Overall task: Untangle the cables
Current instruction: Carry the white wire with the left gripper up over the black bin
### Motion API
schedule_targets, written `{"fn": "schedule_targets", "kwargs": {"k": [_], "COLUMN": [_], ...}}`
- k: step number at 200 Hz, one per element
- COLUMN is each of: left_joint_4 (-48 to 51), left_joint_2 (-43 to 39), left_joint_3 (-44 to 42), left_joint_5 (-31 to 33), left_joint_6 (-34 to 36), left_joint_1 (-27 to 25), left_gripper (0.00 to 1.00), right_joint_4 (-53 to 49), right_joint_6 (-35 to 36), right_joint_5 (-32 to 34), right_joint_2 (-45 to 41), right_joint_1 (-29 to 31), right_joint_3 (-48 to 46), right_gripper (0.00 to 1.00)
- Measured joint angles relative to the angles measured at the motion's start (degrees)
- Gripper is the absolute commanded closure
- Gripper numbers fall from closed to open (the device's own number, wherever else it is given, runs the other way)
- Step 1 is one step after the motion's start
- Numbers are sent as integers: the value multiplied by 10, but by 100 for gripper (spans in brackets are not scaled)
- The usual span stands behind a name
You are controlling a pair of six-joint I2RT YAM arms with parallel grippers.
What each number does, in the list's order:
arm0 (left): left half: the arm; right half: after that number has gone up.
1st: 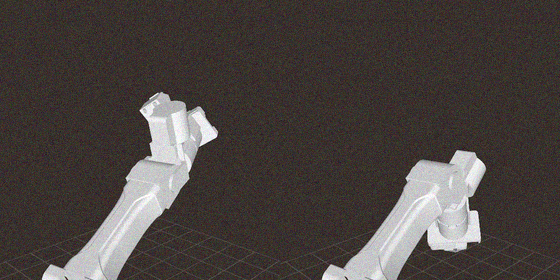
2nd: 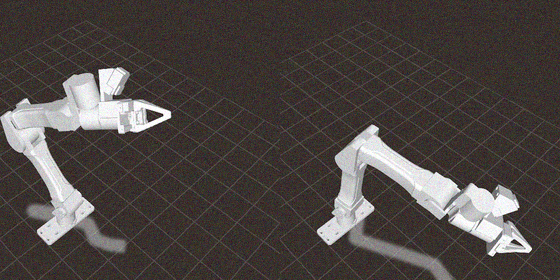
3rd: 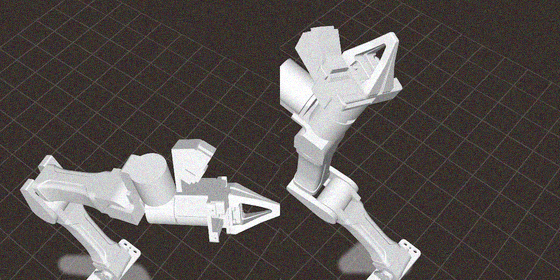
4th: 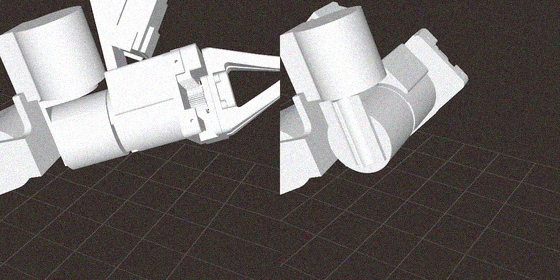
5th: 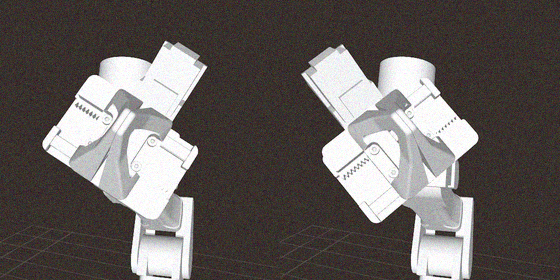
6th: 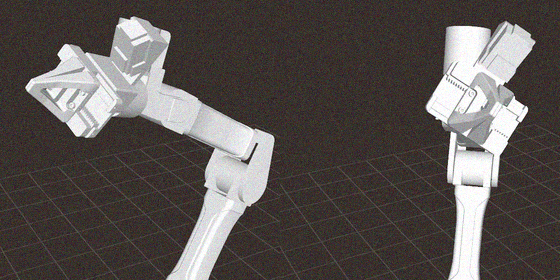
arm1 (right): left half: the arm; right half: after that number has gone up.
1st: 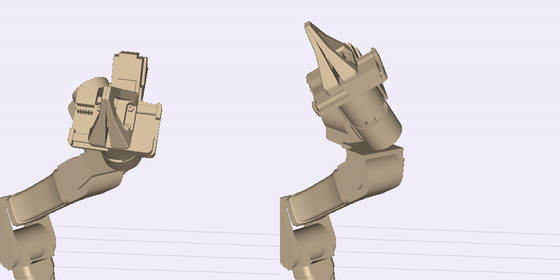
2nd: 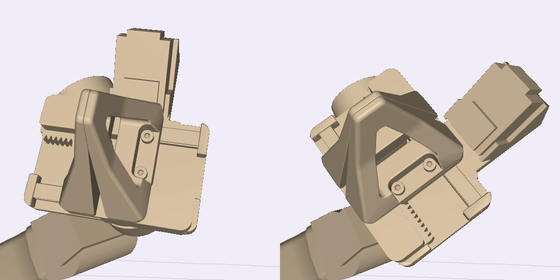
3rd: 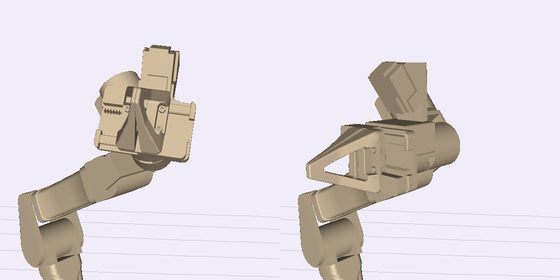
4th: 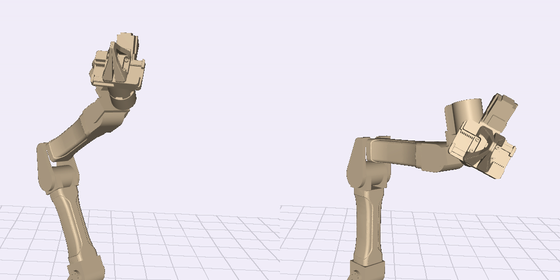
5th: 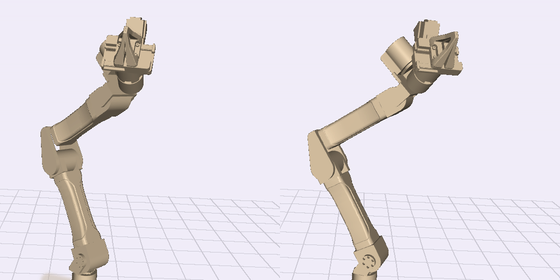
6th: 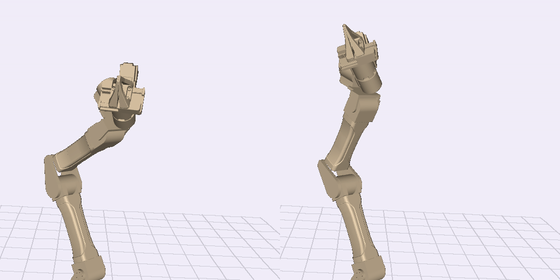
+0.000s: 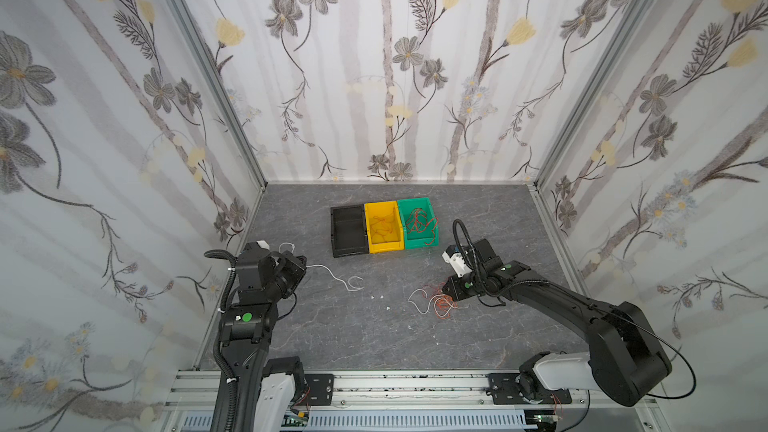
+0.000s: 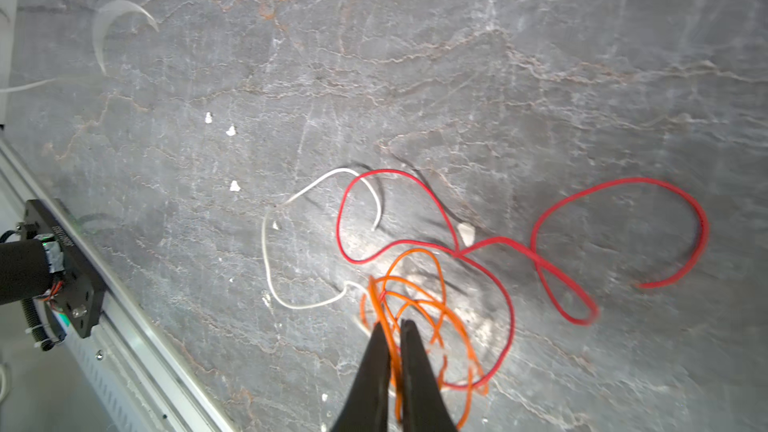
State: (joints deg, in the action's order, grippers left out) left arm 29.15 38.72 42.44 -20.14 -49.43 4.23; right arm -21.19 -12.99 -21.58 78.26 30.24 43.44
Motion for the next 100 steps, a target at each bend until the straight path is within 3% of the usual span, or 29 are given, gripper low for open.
{"fn": "schedule_targets", "kwargs": {"k": [56,100], "left_joint_4": [0,-3], "left_joint_2": [36,112], "left_joint_3": [56,133], "left_joint_5": [-32,-31], "left_joint_6": [23,58], "left_joint_1": [0,0], "left_gripper": [100,100], "right_joint_4": [1,0], "right_joint_6": [0,-4], "right_joint_5": [-29,-35], "right_joint_2": [12,-3], "right_joint_1": [32,35], "right_joint_3": [33,43], "right_gripper": [57,40]}}
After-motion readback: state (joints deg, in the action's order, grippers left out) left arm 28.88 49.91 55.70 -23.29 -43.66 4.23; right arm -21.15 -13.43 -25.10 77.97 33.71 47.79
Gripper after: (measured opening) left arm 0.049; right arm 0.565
